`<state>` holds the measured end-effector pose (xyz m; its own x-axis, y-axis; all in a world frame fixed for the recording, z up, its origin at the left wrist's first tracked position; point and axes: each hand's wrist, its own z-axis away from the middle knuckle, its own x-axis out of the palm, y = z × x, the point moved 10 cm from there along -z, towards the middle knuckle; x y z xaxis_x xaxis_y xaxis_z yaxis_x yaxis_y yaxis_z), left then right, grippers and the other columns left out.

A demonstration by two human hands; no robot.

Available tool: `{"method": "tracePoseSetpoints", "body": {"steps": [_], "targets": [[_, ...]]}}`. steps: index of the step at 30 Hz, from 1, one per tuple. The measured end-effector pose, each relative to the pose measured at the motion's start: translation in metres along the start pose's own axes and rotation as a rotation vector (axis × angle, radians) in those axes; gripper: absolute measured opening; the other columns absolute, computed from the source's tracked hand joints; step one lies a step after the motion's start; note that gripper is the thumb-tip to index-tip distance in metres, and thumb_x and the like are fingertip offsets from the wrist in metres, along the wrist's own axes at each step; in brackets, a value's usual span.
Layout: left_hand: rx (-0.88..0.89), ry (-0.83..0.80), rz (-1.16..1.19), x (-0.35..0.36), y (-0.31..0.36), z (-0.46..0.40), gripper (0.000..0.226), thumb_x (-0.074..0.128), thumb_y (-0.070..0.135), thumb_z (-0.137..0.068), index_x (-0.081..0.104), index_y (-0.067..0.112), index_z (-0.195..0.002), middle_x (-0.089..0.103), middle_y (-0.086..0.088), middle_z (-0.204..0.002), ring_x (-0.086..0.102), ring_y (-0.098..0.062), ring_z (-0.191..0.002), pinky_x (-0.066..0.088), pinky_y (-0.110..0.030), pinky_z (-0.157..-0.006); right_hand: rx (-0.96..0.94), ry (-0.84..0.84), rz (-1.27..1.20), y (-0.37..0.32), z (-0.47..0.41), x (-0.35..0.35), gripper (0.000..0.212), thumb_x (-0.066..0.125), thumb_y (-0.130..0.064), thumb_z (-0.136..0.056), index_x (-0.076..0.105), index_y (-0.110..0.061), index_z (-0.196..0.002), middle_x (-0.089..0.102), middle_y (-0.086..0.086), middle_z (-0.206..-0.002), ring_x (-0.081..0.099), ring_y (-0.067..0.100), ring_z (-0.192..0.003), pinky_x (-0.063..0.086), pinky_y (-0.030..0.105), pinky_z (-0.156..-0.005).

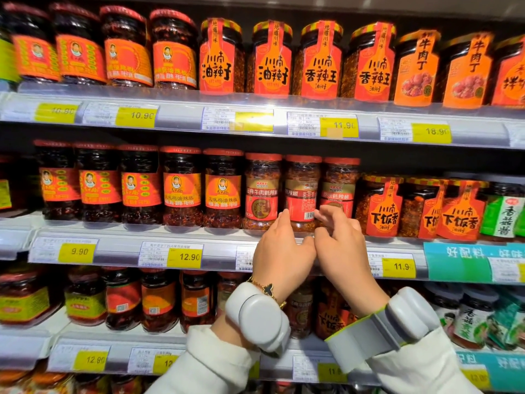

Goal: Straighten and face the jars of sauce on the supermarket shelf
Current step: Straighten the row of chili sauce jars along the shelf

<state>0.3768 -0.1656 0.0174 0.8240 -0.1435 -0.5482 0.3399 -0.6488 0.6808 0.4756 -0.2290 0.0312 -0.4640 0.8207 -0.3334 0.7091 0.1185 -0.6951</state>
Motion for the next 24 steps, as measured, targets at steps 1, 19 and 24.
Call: {"method": "tracePoseSetpoints", "body": {"steps": [1,19,24], "targets": [[0.001,0.021,0.013,-0.002,0.000,0.003,0.064,0.049,0.031,-0.087,0.025,0.018,-0.144,0.033,-0.003,-0.149,0.034,-0.021,-0.134,0.030,-0.033,-0.106,0.020,-0.020,-0.010,0.002,-0.001,0.003,0.045,0.042,-0.004,-0.084,0.047,-0.018,-0.126,0.047,0.008,-0.125,0.041,0.015,-0.123,0.024,0.014,-0.095],[0.023,0.111,-0.026,-0.012,0.005,0.011,0.060,0.049,0.030,-0.085,0.029,0.021,-0.140,0.045,-0.002,-0.141,0.043,-0.023,-0.125,0.037,-0.033,-0.097,0.011,-0.013,-0.063,0.002,-0.001,0.002,0.044,0.044,-0.001,-0.081,0.049,-0.019,-0.120,0.045,-0.001,-0.112,0.039,0.017,-0.123,0.027,0.018,-0.096],[0.007,0.046,-0.053,-0.004,0.003,0.006,0.066,0.047,0.032,-0.088,0.018,0.019,-0.146,0.032,-0.004,-0.149,0.033,-0.024,-0.133,0.031,-0.033,-0.103,-0.050,0.034,0.020,-0.002,0.002,-0.004,0.037,0.046,-0.001,-0.080,0.052,-0.016,-0.113,0.054,0.003,-0.107,0.040,0.020,-0.115,0.030,0.022,-0.089]]}}
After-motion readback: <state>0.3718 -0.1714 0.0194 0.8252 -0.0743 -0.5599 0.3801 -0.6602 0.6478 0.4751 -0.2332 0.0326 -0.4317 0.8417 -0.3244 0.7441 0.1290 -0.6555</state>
